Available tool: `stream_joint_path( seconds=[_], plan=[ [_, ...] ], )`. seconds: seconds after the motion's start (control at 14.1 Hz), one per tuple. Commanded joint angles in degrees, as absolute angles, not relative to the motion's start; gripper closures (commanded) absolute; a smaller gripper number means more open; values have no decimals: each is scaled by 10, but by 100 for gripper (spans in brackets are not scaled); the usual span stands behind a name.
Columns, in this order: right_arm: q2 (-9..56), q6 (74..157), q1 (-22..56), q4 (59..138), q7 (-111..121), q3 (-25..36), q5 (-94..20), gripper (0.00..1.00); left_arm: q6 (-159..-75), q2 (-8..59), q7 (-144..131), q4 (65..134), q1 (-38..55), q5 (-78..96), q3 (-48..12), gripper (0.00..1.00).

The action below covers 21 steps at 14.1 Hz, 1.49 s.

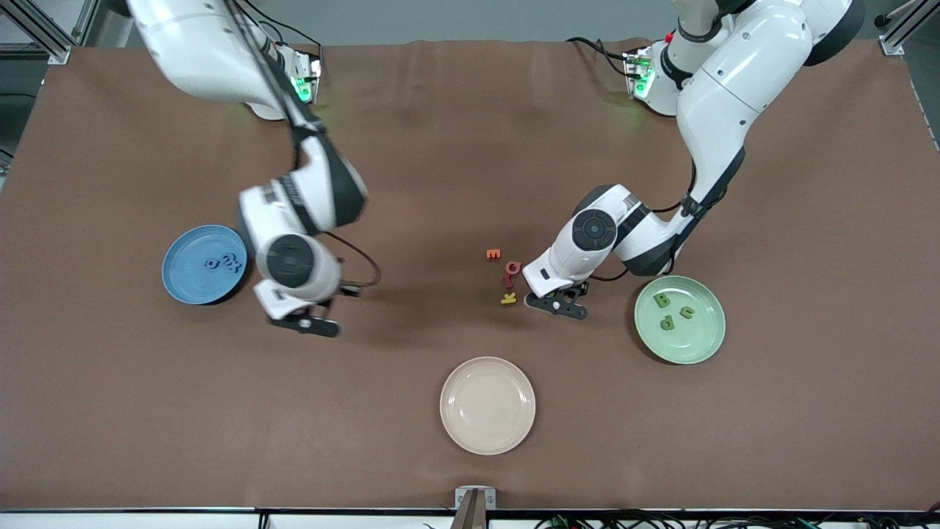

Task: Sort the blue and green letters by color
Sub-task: 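Place E on the blue plate while the left gripper places N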

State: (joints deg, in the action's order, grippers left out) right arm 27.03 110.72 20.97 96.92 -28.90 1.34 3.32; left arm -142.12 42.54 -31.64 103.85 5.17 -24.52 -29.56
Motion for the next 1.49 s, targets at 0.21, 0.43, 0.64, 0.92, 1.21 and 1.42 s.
stream_joint_path(
  seconds=[0.21, 0.43, 0.64, 0.92, 1.21, 1.42],
  plan=[
    [95, 1241, 62, 1241, -43, -1, 41, 100, -1417, 424, -362, 1038, 53, -245, -296, 81],
    [78, 1292, -9, 1293, 73, -1, 41, 100, -1390, 413, -362, 1039, 41, -246, -298, 83],
    [80, 1322, -77, 1310, 183, -1, 41, 99, -1328, 375, -359, 1039, 33, -244, -299, 83],
    [83, 1309, -111, 1301, 202, -1, 40, 0, -1294, 363, -350, 1038, -51, -241, -351, 84],
    [83, 1275, -108, 1279, 198, -2, 39, 0, -1254, 360, -292, 1040, -159, -242, -395, 85],
    [83, 1204, -96, 1224, 193, -4, 33, 0, -1236, 347, -251, 1042, -198, -243, -395, 85]
  ],
)
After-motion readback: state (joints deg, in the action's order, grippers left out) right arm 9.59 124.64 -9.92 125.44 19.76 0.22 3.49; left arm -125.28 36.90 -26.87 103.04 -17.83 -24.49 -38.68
